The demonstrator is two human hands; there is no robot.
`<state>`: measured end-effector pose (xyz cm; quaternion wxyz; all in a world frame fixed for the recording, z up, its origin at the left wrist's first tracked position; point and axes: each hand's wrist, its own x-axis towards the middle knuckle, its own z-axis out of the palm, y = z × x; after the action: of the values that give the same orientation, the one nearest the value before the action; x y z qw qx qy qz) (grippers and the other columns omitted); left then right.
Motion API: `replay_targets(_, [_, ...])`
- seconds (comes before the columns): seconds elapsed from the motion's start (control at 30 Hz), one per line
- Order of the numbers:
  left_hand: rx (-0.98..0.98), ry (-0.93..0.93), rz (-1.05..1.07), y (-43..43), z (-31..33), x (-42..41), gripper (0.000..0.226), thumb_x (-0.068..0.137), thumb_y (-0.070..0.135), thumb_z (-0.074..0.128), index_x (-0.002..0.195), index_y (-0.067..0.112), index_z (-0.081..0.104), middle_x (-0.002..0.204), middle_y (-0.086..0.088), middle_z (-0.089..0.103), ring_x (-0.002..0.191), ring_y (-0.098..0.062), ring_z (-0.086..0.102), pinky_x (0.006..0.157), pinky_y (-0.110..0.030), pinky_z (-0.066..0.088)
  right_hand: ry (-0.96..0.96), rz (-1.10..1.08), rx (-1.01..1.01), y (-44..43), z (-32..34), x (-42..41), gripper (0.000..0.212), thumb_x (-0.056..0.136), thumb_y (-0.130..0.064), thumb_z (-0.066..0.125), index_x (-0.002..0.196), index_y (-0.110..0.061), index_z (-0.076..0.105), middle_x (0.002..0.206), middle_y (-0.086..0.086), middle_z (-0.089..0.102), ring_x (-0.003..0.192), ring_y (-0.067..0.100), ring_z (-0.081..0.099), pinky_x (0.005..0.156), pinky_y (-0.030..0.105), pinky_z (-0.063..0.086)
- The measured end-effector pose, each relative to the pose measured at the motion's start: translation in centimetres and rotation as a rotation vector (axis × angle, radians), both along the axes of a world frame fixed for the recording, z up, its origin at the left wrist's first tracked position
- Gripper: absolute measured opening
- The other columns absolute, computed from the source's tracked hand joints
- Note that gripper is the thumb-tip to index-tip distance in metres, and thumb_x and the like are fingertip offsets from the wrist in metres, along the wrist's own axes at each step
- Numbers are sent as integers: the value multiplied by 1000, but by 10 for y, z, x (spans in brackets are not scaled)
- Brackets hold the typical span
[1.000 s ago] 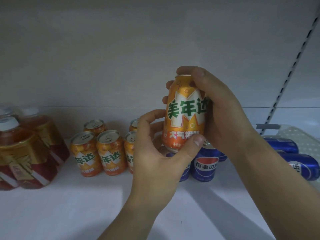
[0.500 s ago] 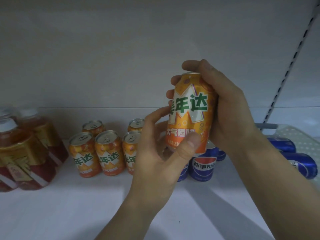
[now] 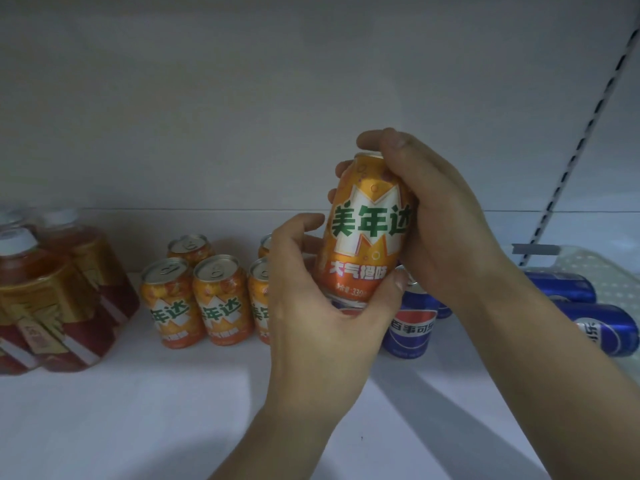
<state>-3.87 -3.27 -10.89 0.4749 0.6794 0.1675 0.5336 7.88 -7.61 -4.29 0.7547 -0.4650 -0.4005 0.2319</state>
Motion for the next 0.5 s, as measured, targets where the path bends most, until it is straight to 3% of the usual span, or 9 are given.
replay_targets(0.07, [-33,0,-15,1,0,0,74,62,26,94,121,34,49,106,19,61,95,3,68,68,-16,57,-8,-1,-7,0,0,-1,47,83,-41,66,120,-11,68,113,17,76,105,33,74,90,43,62])
replay_targets(0.17, [-37,-10,-6,1,0,-1,71,61,30,93,117,38,51,105,22,62,99,3,66,69,-14,56,6,40,-15,1,-3,1,41,91,-41,65,121,-13,68,112,14,76,104,32,74,92,45,61])
replay_targets(0.3, [-56,-45,-13,2,1,-2,66,65,34,93,116,39,52,109,18,64,101,-8,69,75,-25,60,25,109,-1,1,-6,6,41,96,-32,54,130,-11,62,119,16,73,117,40,68,100,53,57])
replay_targets(0.4, [-72,-55,-88,4,1,-3,60,69,44,87,117,38,52,113,12,66,104,-16,70,81,-36,62,2,115,25,-1,-2,5,45,93,-30,55,133,-9,60,121,18,72,115,39,69,93,46,60])
replay_targets(0.5, [-63,-61,-152,3,1,-4,58,70,47,81,118,36,51,114,9,67,107,-20,70,81,-36,62,-18,137,48,-5,4,3,43,93,-30,57,131,-10,61,115,16,74,104,34,73,85,40,62])
